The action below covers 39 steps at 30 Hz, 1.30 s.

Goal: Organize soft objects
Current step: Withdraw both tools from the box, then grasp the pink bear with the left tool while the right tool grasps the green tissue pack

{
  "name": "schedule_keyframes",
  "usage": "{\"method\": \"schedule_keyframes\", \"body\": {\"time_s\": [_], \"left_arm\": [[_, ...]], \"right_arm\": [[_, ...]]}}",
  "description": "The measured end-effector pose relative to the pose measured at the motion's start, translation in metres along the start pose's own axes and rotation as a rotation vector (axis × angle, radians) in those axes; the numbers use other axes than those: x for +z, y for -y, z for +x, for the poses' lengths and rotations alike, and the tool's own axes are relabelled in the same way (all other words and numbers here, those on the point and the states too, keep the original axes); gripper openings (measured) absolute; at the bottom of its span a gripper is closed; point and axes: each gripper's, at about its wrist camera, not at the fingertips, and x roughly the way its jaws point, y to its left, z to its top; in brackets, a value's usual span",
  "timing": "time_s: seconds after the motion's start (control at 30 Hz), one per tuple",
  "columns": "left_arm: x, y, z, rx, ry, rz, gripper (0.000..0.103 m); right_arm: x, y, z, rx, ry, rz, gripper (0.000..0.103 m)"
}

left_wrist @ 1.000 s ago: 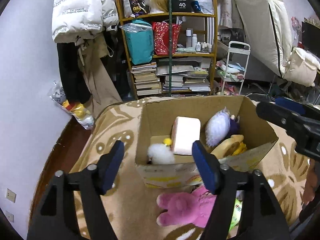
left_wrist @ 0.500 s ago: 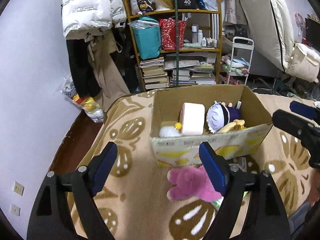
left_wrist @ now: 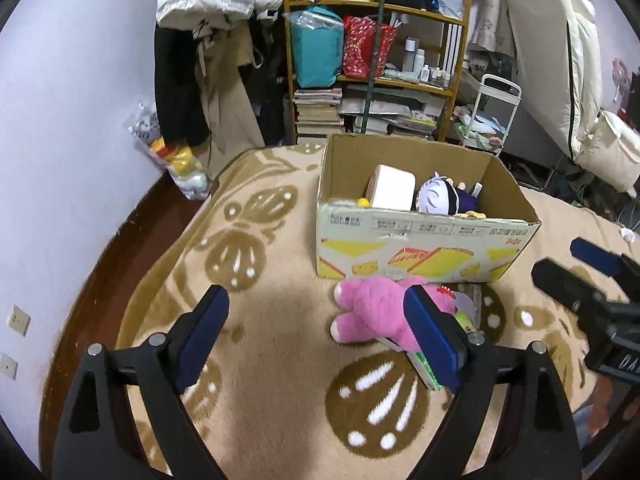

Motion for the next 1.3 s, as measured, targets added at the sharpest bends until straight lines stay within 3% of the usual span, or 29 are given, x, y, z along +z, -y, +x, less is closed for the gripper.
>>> {"method": "schedule_keyframes", "body": {"time_s": [0.43,1.3], "left_arm": [[0.004,0.005,0.016,0.031,0.003,0.042,0.088],[0.0,0.018,0.094,-0.145,-0.157,-0.01,0.088]], "right_arm": [[-0.019,-0.007,0.02,-0.016,-0.056,-0.023,0.101],[-0.05,-0.032,0.089,0.02,-0.266,-0.096,0.101]]}}
